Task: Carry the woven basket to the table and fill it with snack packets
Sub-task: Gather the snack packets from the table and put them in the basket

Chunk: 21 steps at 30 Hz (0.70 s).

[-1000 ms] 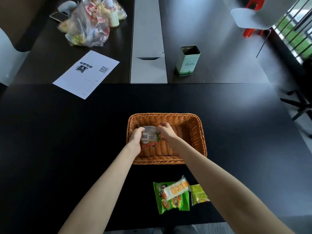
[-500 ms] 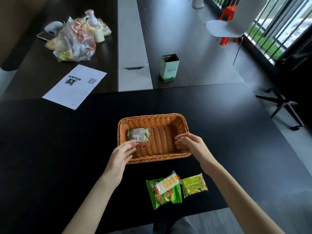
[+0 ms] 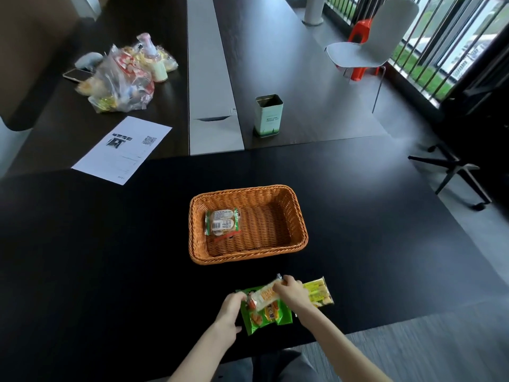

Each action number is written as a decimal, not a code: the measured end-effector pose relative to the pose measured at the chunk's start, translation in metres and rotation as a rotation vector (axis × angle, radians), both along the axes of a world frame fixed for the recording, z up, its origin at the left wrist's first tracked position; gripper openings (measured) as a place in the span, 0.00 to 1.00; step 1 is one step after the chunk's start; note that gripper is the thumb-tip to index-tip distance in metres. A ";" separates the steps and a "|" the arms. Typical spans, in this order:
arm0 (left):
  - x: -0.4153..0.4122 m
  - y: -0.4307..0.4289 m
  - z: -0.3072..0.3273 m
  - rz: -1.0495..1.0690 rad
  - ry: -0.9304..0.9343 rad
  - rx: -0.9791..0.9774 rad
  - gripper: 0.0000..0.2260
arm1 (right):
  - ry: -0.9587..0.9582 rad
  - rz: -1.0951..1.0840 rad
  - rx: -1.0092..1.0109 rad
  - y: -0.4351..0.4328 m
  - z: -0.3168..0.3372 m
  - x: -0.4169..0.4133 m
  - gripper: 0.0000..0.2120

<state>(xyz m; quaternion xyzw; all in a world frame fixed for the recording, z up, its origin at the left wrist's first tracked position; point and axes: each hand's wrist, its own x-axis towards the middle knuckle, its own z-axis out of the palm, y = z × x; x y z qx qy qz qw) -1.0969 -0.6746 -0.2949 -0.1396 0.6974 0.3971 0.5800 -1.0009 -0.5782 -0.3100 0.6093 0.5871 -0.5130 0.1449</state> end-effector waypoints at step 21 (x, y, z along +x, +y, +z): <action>-0.005 -0.008 0.036 -0.016 0.067 0.133 0.09 | 0.265 -0.089 0.165 -0.011 0.032 -0.011 0.23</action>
